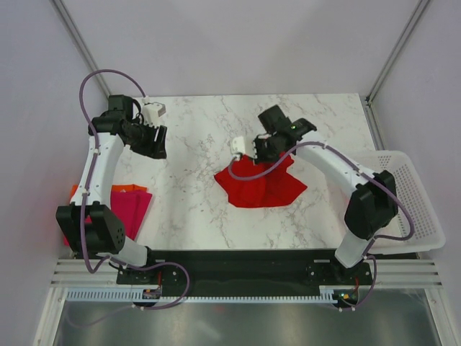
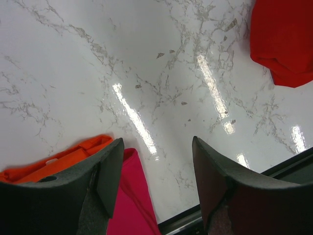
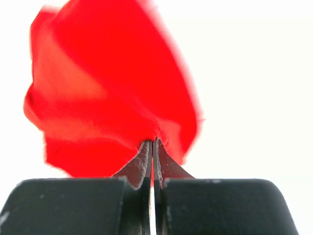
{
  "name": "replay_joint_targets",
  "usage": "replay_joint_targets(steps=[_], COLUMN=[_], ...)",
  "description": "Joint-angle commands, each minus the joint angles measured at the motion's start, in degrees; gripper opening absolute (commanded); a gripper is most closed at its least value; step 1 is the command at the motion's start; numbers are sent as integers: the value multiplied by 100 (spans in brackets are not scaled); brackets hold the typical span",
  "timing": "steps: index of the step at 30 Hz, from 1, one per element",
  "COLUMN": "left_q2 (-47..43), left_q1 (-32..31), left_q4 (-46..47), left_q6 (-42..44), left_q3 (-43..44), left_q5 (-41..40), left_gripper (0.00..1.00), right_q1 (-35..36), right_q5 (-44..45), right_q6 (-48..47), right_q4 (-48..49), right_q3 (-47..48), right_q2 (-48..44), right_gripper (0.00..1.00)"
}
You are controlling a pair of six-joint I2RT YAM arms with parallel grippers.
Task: Fold and stack the t-shirts
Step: Flatten the tshirt out
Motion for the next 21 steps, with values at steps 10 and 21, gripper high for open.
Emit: replay_joint_targets(steps=[10,21], left_q2=[266,678], left_q1=[-121,-2666], left_q4=[277,426], left_q6=[120,86], left_q3=[1162,222], left_q5=[-1169,-140], left_gripper=[63,61], right_q1=[131,-396], right_q5=[676,2515], right_q6=[1424,1783], right_q4=[1237,2550], right_q3=[4970,4689], right_q2=[545,2031], right_gripper=[0,0])
